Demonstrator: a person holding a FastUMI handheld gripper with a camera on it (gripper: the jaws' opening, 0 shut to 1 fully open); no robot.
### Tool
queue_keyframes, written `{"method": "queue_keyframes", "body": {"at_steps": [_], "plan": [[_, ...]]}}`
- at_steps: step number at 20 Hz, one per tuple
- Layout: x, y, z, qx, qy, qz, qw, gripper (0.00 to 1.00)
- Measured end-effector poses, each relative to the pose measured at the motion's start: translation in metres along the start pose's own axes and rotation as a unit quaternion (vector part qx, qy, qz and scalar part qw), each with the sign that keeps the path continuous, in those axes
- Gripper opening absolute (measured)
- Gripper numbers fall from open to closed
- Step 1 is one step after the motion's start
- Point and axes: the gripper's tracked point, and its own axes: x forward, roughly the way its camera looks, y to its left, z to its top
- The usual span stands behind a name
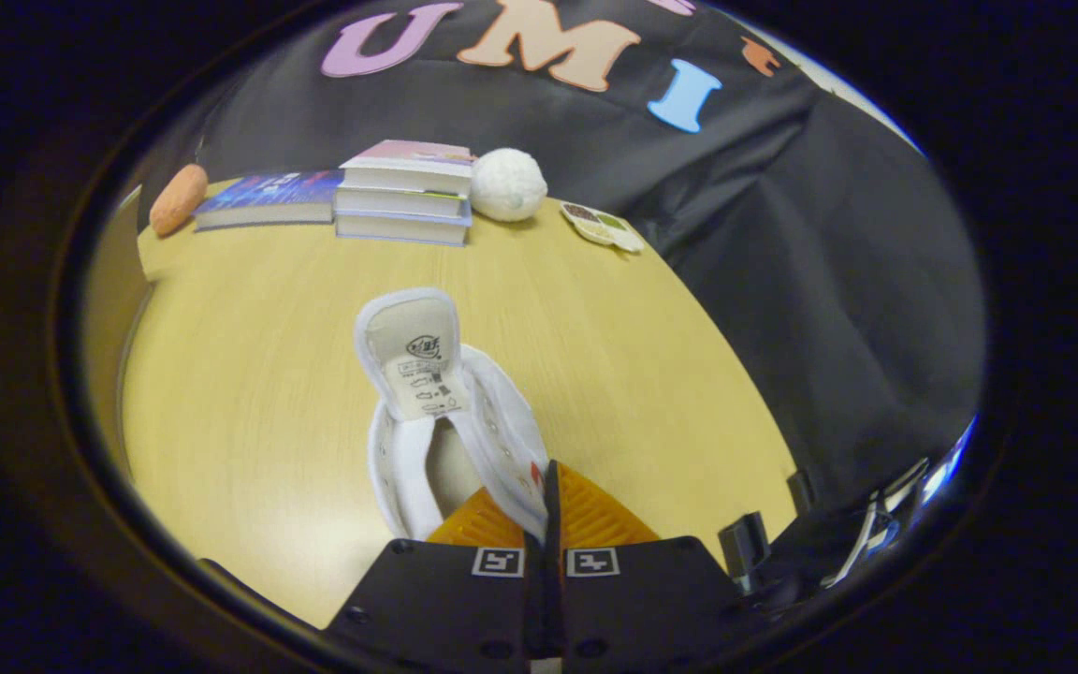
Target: Open the storage box then place both shoes into the box .Put the left shoe in first, then the right shoe, with the right side of both shoes facing outward in a uniform manner.
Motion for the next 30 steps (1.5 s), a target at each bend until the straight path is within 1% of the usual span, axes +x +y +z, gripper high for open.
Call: {"method": "queue_keyframes", "body": {"at_steps": [3, 6, 11, 15, 19, 22, 24, 27, 30], "plan": [[-0.018, 0.022, 0.023, -0.068, -0.025, -0.019, 0.997, 0.02], [-0.035, 0.049, 0.055, -0.102, -0.057, -0.027, 0.993, 0.02], [-0.085, 0.077, 0.127, -0.106, -0.123, -0.048, 0.986, 0.02], [-0.146, 0.09, 0.194, -0.101, -0.189, -0.085, 0.973, 0.02], [-0.211, 0.117, 0.254, -0.1, -0.253, -0.096, 0.957, 0.02], [-0.259, 0.15, 0.287, -0.098, -0.299, -0.081, 0.946, 0.02], [-0.28, 0.172, 0.301, -0.096, -0.321, -0.066, 0.94, 0.02], [-0.302, 0.208, 0.308, -0.091, -0.337, -0.027, 0.937, 0.02], [-0.315, 0.245, 0.3, -0.087, -0.335, 0.012, 0.938, 0.02]]}}
